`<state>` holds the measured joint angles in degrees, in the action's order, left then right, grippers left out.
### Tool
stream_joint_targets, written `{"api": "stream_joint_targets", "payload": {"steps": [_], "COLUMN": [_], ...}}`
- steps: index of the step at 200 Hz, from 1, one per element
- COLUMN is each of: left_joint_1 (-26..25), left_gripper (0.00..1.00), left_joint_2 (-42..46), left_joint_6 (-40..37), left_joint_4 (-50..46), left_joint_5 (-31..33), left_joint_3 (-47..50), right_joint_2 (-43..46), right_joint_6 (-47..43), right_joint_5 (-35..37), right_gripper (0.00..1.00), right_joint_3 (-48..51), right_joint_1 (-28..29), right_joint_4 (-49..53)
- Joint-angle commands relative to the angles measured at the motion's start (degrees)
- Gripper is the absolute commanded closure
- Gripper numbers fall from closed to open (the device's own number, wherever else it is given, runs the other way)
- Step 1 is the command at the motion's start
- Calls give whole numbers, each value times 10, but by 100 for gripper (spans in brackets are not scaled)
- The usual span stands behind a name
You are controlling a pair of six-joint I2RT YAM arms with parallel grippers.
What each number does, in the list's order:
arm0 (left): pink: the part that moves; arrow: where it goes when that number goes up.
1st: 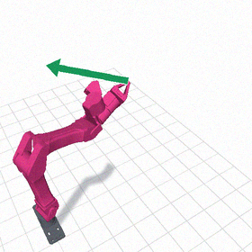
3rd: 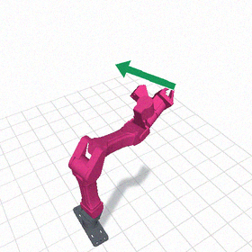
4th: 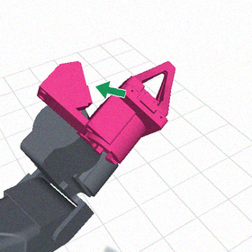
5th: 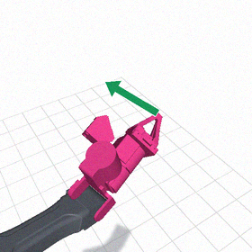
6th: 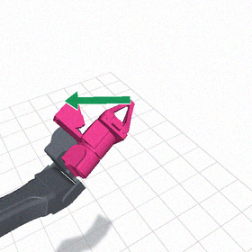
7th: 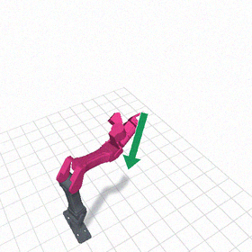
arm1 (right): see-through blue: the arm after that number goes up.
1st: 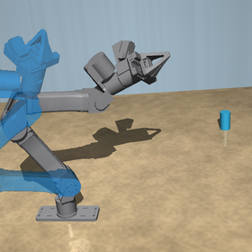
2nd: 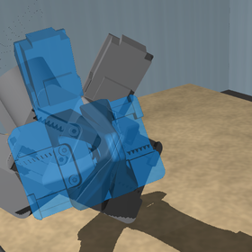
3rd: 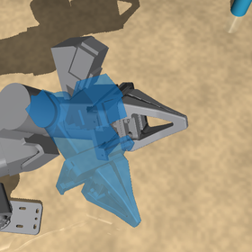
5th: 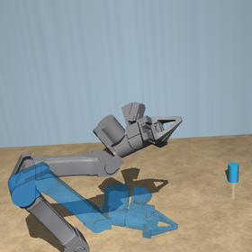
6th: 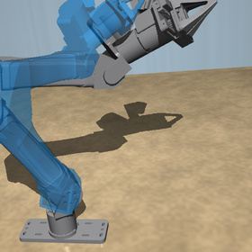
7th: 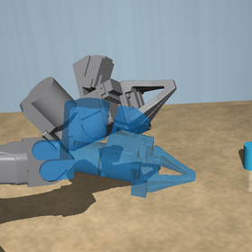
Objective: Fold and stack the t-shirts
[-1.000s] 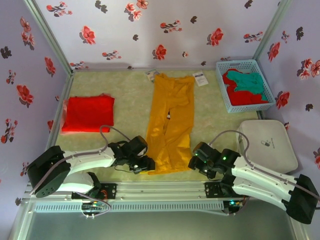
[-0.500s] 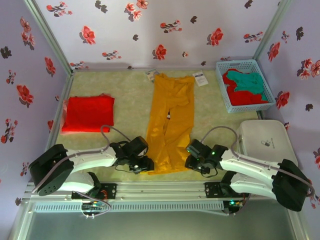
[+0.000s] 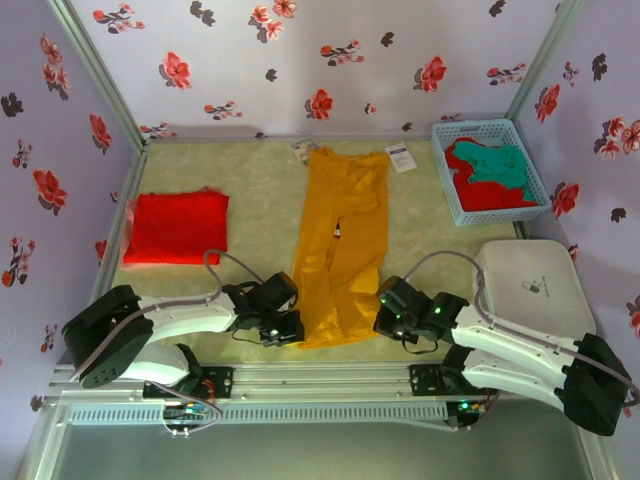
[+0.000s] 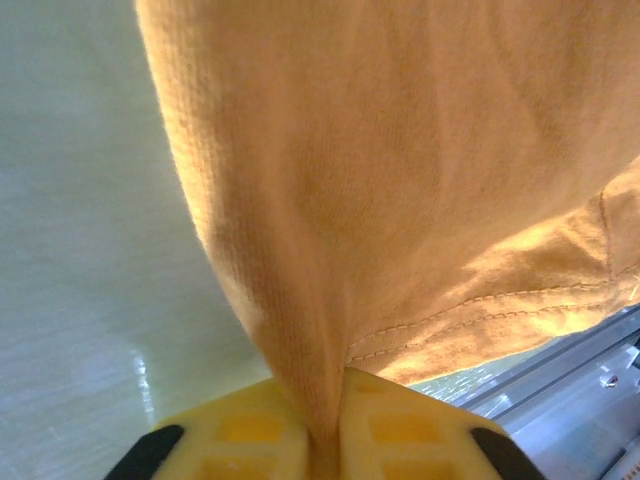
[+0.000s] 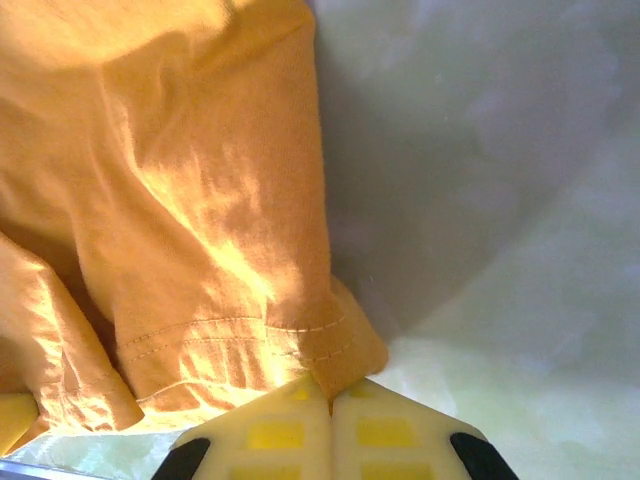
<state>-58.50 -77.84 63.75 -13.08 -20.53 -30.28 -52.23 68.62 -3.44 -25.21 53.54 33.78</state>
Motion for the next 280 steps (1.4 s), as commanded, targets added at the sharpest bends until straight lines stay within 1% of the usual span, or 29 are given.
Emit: {"api": "stream_joint_targets", "payload": {"steps": [1, 29, 52, 66, 81, 99, 119, 148, 174, 198, 215, 250, 266, 280], "left_joint_1": [-4, -4, -5, -5, -5, -7, -14, -30, -36, -35, -34, -17, -1, 21], "left_gripper": [93, 100, 100, 100, 100, 100, 100, 100, 100, 100, 100, 100, 100, 100], "left_joint_2": [4, 23, 44, 47, 43, 38, 37, 52, 97, 116, 115, 116, 119, 119], "left_joint_6": [-7, -6, -5, -9, -14, -14, -11, -1, 21, 8, 1, -7, -16, -24], "left_joint_4": [0, -13, -21, -24, -25, -22, -20, -22, -8, -56, -67, -73, -78, -80], "left_joint_5": [15, 16, 14, 9, 0, -6, -17, -28, -28, -18, -14, -8, -1, -2], "left_joint_3": [-9, -12, -16, -21, -27, -25, -26, -37, -56, -83, -85, -93, -102, -107], "right_joint_2": [19, 32, 50, 73, 110, 154, 185, 179, 170, 172, 171, 164, 163, 166], "right_joint_6": [37, 55, 84, 119, 164, 208, 232, 223, 209, 198, 194, 180, 173, 164], "right_joint_5": [0, -22, -35, -31, -20, -27, -28, -16, 9, 49, 62, 96, 134, 169], "right_gripper": [100, 100, 100, 100, 100, 100, 100, 100, 100, 100, 100, 100, 100, 100], "right_joint_3": [-3, -27, -46, -49, -37, -9, 2, -27, -68, -109, -119, -146, -166, -174], "right_joint_1": [4, 4, 11, 18, 27, 29, 33, 39, 40, 42, 41, 42, 41, 37], "right_joint_4": [68, 141, 191, 211, 212, 191, 190, 223, 251, 296, 300, 294, 288, 256]}}
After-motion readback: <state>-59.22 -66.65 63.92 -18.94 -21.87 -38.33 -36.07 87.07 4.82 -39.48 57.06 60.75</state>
